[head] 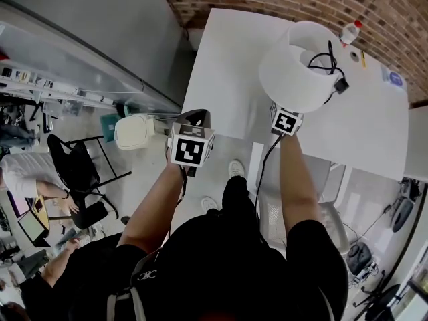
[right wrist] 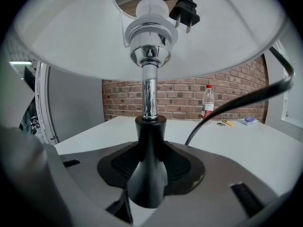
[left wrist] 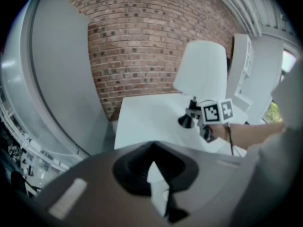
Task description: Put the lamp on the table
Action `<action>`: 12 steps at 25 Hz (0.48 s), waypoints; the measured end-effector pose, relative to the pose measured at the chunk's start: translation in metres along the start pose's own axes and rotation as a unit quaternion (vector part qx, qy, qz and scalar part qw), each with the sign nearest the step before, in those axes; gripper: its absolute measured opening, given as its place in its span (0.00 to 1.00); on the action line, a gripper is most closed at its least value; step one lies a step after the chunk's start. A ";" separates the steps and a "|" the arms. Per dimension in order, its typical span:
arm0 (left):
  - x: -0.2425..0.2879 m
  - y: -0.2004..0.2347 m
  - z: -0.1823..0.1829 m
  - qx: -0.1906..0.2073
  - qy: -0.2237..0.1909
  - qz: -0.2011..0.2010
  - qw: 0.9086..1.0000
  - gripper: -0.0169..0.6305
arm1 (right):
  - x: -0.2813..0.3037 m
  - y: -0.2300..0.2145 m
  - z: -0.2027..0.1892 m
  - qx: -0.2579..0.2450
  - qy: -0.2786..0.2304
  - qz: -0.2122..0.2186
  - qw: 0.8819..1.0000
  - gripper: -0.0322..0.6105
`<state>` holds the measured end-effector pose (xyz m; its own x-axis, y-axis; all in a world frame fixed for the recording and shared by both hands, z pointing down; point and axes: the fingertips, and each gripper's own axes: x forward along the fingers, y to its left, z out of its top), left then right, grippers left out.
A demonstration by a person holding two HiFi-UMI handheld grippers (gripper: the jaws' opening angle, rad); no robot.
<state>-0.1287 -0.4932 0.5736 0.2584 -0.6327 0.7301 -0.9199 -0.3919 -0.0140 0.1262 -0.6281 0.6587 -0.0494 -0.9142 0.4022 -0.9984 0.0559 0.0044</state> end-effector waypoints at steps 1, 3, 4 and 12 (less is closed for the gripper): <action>0.000 0.001 0.000 0.000 -0.001 0.001 1.000 0.03 | 0.000 0.000 -0.002 -0.002 0.001 0.001 1.000 0.28; 0.000 0.001 -0.002 0.000 0.000 0.000 1.000 0.03 | 0.000 0.000 -0.006 -0.008 0.002 0.003 1.000 0.28; 0.001 0.000 -0.002 0.000 0.001 -0.002 1.000 0.03 | 0.001 0.000 -0.007 -0.010 0.001 0.005 1.000 0.28; -0.005 -0.007 -0.007 0.014 -0.001 -0.004 1.000 0.03 | -0.004 0.000 -0.005 0.011 -0.013 0.003 1.000 0.30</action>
<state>-0.1253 -0.4822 0.5743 0.2673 -0.6307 0.7285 -0.9089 -0.4161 -0.0268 0.1269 -0.6220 0.6618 -0.0567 -0.9241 0.3779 -0.9984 0.0534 -0.0190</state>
